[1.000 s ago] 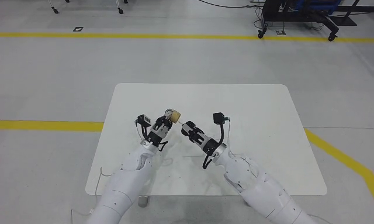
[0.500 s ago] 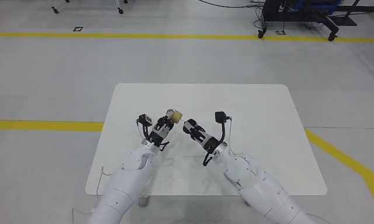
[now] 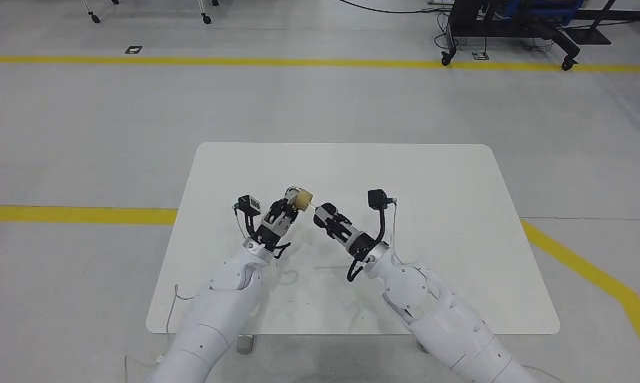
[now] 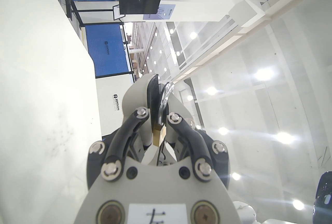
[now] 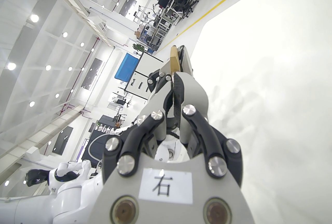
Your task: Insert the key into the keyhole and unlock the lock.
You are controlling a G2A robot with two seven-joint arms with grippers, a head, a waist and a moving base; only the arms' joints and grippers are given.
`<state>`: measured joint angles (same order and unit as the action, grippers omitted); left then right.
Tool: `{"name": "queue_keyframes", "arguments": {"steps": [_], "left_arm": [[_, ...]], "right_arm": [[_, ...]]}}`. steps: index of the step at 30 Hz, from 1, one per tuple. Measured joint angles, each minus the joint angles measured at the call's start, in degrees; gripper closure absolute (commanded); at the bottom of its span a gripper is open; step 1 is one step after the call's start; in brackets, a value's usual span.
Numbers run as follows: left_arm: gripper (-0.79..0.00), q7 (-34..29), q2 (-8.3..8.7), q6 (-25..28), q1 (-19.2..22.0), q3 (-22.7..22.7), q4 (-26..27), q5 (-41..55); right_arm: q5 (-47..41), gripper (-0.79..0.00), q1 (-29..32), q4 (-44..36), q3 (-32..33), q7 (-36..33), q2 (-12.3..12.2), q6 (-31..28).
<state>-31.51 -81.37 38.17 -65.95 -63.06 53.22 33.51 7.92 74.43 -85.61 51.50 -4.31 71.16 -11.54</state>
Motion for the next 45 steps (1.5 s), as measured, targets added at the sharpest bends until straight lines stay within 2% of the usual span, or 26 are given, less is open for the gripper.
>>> {"name": "queue_keyframes", "arguments": {"steps": [10,17,29,45], "left_arm": [[0.0,0.1,-0.25,1.2,0.0,-0.2,-0.2,-0.4],[0.0,1.2,-0.32,2.8,0.1,-0.5,-0.5,-2.5],[0.0,-0.1,-0.07,2.8,0.2,-1.8,-0.5,-3.1],[0.0,-1.0,-0.15,2.6,-0.4,-1.7,0.3,-4.3]], "right_arm": [[0.6,0.0,0.7,0.0,0.8,0.3,0.5,0.3],[0.9,0.0,1.3,-0.5,1.6,-1.9,0.5,0.7],[-2.1,0.0,2.5,-1.5,3.2,-6.2,0.6,-1.1],[-2.9,0.0,2.1,-0.9,3.9,-7.9,1.2,-0.4]]}}
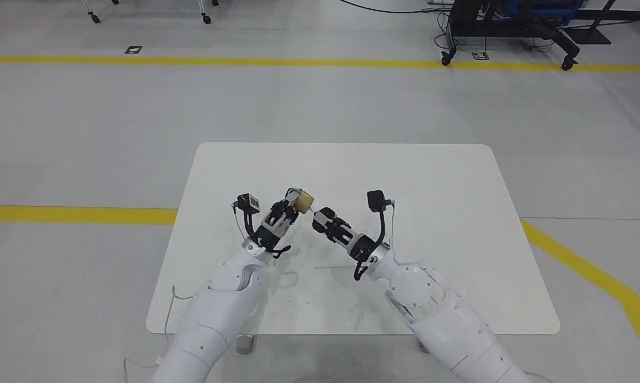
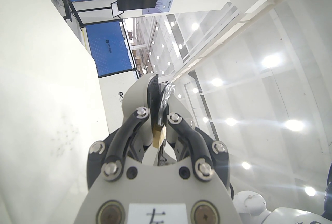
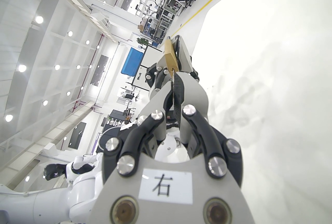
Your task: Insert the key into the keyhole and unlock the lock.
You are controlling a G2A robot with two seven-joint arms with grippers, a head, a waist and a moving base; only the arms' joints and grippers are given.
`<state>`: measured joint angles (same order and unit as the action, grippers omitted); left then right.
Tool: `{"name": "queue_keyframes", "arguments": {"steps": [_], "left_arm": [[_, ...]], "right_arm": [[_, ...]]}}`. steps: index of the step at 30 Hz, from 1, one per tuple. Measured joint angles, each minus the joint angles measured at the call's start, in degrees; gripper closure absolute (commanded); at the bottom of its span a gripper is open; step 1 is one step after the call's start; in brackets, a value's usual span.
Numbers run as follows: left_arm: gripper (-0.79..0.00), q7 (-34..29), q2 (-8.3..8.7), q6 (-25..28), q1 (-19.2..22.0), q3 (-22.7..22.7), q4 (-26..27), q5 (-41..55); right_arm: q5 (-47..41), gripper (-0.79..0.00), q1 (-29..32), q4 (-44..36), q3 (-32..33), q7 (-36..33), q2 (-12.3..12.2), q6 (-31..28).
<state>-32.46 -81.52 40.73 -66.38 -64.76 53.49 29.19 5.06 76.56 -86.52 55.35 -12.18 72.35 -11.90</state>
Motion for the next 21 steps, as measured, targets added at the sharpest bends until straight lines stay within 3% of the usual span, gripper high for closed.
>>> {"name": "queue_keyframes", "arguments": {"steps": [21], "left_arm": [[0.0,-2.5,0.2,0.2,0.6,-0.2,-0.6,-2.4]], "right_arm": [[0.3,0.0,-0.4,0.0,1.2,-4.1,0.3,0.7]]}}
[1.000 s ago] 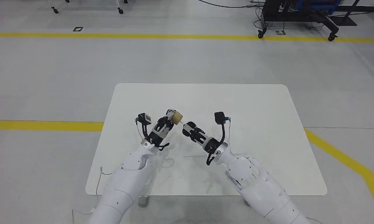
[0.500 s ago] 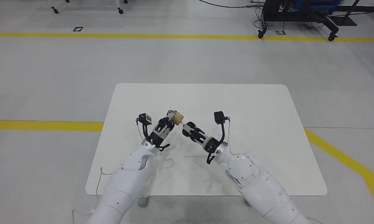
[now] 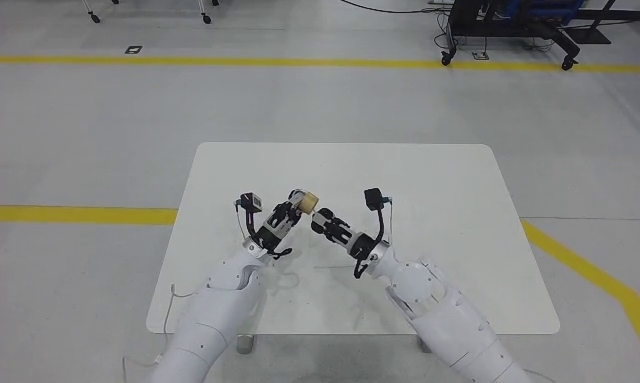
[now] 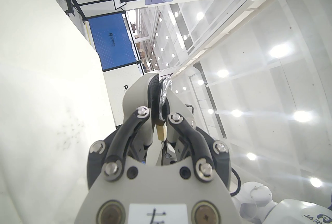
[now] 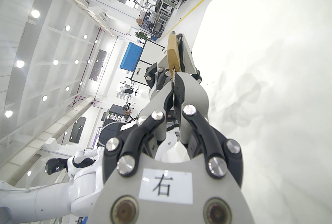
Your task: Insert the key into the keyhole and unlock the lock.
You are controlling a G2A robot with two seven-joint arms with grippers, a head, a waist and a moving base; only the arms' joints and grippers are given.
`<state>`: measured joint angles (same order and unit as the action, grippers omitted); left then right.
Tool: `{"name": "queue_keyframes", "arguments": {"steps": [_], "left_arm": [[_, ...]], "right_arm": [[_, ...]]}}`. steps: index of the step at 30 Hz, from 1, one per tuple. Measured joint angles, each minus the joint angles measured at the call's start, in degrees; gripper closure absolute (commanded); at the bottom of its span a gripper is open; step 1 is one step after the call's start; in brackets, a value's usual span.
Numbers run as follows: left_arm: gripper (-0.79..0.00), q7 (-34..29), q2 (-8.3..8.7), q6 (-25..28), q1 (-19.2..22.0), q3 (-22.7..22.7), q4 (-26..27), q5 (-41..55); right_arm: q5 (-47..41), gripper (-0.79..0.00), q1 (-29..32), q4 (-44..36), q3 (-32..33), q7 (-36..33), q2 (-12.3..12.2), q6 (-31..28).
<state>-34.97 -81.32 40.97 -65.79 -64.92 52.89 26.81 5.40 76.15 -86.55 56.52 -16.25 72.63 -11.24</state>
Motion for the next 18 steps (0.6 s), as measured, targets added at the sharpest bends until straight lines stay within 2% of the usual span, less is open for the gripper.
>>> {"name": "queue_keyframes", "arguments": {"steps": [11,18], "left_arm": [[0.0,-9.9,1.12,-6.1,0.9,-2.5,-0.1,5.3],[0.0,-12.7,1.65,-10.2,1.1,-2.6,0.5,3.8]], "right_arm": [[-6.3,0.0,1.7,-1.4,5.2,-14.5,-1.6,-2.9],[-7.2,0.0,1.9,-1.3,5.0,-17.9,-1.8,-2.5]]}}
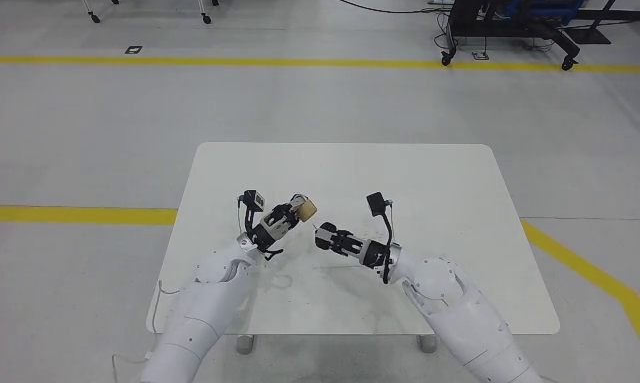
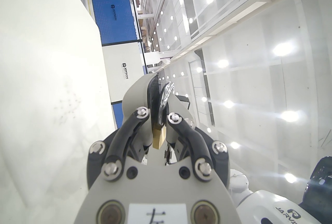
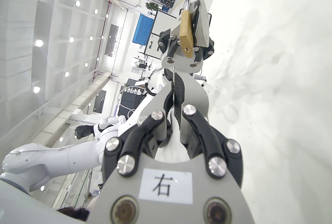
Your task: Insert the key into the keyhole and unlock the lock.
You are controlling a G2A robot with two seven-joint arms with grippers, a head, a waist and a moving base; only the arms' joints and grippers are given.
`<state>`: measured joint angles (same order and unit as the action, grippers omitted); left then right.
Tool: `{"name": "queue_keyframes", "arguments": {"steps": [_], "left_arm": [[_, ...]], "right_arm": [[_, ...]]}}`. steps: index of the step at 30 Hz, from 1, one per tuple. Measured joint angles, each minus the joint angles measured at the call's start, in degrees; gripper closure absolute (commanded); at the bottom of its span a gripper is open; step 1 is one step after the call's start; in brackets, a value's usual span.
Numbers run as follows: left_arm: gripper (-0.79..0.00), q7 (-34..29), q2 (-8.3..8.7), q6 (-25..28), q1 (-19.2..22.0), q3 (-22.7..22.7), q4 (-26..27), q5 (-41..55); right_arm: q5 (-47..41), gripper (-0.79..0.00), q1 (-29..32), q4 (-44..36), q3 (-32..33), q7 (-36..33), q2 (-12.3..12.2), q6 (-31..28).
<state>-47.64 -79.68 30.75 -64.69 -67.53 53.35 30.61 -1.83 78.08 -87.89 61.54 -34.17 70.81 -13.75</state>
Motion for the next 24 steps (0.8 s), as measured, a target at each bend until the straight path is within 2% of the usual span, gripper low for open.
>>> {"name": "queue_keyframes", "arguments": {"steps": [8,24], "left_arm": [[0.0,1.1,0.08,0.1,-0.5,0.7,1.1,-2.2],[0.0,5.2,0.07,1.1,-1.5,1.5,2.7,-4.8]], "right_arm": [[-0.6,0.0,-1.4,1.8,-1.3,1.1,0.4,1.8],[4.6,0.0,-0.3,0.3,-1.0,6.1,0.2,4.6]]}}
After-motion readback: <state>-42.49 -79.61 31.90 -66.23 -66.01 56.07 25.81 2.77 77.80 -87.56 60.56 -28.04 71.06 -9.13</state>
